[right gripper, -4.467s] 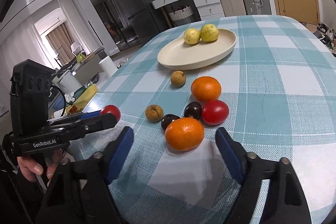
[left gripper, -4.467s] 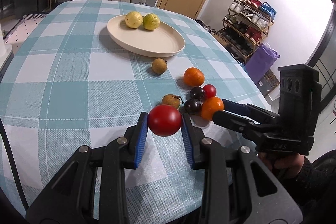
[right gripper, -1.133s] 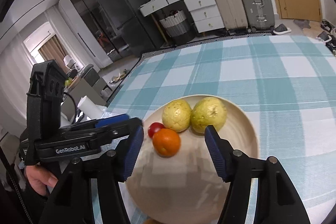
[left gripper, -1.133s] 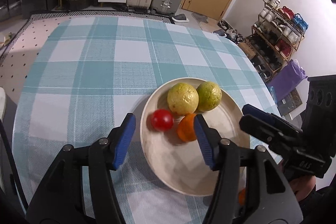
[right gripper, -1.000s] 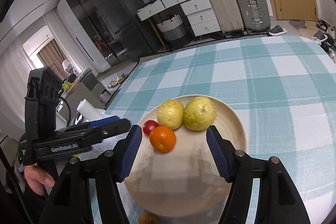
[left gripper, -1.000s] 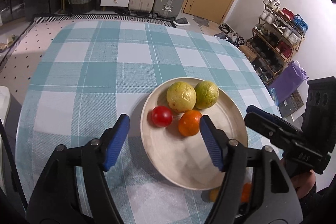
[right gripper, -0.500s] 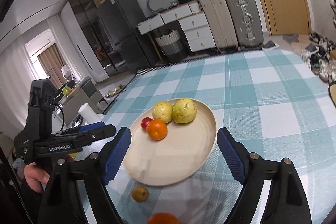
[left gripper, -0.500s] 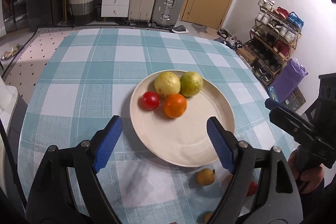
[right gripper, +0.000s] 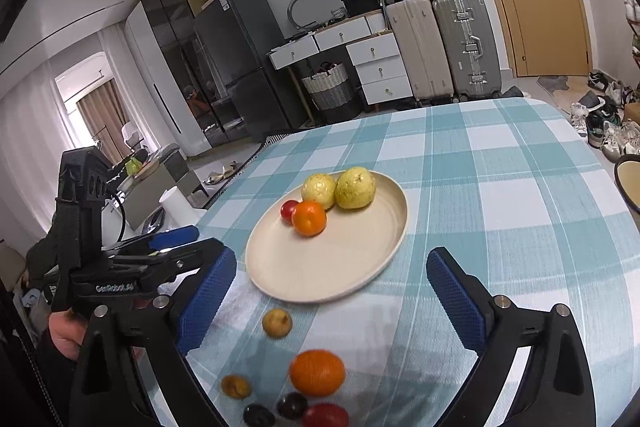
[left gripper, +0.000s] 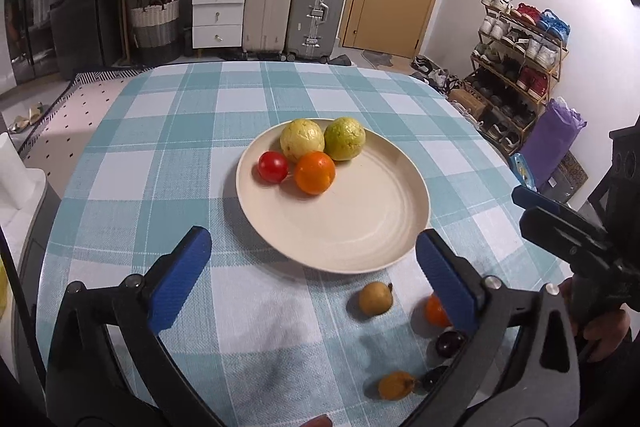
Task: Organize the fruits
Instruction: 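Withdraw both tools from the plate toward the remaining fruits, then grasp the second orange with the right tool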
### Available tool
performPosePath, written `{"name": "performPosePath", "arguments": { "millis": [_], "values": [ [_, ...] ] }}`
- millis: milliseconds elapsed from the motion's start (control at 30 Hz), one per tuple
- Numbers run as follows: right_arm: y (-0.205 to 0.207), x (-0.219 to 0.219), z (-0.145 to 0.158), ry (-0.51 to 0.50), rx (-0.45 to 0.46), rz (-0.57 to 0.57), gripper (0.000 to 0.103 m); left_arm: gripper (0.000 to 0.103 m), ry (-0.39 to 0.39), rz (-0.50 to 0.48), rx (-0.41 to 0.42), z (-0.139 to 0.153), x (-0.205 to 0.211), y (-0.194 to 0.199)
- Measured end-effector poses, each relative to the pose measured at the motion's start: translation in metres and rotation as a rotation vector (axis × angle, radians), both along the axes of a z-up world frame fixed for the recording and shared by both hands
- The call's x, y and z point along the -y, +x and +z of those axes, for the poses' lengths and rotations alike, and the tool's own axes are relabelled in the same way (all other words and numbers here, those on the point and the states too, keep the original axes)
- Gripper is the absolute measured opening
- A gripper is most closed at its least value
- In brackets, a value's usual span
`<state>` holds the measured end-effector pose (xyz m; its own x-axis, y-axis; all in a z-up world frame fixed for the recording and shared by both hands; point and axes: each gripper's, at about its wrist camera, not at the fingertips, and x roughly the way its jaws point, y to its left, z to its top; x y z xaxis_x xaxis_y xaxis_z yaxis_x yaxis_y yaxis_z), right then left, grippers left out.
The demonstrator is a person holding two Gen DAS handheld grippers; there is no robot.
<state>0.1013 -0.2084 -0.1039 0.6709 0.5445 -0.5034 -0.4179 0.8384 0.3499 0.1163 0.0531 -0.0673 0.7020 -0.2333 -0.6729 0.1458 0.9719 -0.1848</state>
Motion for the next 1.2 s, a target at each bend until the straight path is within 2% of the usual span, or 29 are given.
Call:
{"name": "performPosePath", "arguments": {
  "millis": [633, 1200],
  "values": [
    [-0.033, -0.004, -0.011, -0.025, -0.02, 0.039, 0.1, 0.102, -0.033, 0.043, -0.06, -0.023, -0.001, -0.032],
    [-0.042, -0.018, -0.049, -0.048, -0.141, 0.089, 0.1, 0.102, -0.071, 0.078, -0.123, -0.056, -0.018, -0.046]
  ]
}}
